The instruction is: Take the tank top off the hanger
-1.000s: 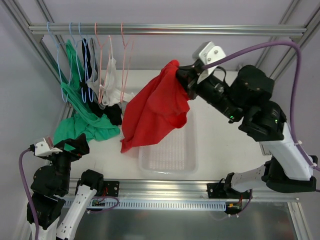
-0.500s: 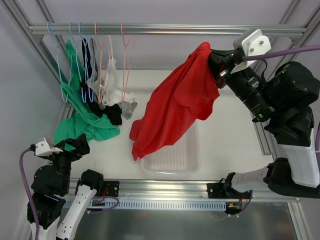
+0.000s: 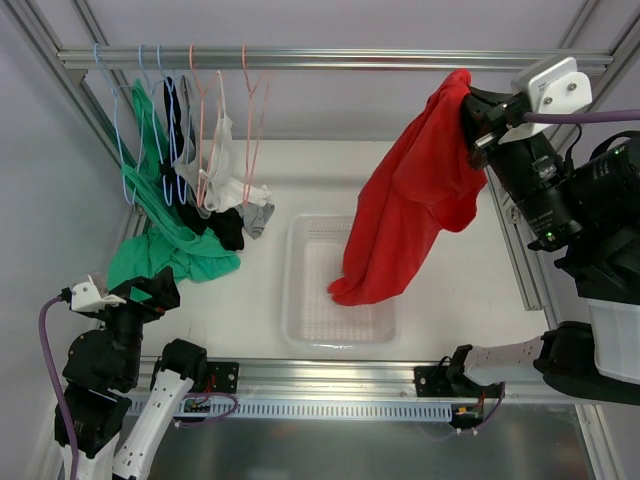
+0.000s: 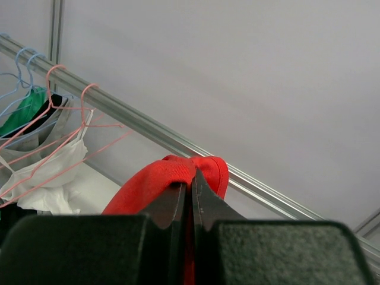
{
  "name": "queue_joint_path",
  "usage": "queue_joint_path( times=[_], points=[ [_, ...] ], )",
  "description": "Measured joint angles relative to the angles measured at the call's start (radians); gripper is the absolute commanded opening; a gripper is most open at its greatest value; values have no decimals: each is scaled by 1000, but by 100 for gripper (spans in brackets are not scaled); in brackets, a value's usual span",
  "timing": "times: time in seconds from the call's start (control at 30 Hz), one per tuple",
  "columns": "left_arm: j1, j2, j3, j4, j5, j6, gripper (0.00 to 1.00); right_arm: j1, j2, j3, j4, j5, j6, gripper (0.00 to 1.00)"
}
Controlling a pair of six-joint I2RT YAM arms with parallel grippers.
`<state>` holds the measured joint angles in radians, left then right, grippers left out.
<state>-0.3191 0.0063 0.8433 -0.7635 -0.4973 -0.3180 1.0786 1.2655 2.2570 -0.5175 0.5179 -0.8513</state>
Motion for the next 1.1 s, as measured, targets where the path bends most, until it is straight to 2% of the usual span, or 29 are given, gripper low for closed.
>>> queue_joint_path(
  times=[0.13,0.37,0.47,0.63,0.87,1.1],
  points=[
    [0,0,0,0,1,-3,99,-16,-47,-141,23,0,23,0],
    [0,12,-1,0,16,-4,99,-73,-69,-494,61,-99,207,0],
    [0,35,-1,0,21,-4,99,-78,-21,-565,60,-144,270,0],
    [0,47,-1,1,21,-4,99,-81,2,-587,76,-183,343,0],
    [0,78,-1,5,21,-4,99,-95,-31,-699,201,-183,489,0],
    [0,138,43,-3,71,-3,99,-145,-93,-1040,296,-161,680,0]
  ],
)
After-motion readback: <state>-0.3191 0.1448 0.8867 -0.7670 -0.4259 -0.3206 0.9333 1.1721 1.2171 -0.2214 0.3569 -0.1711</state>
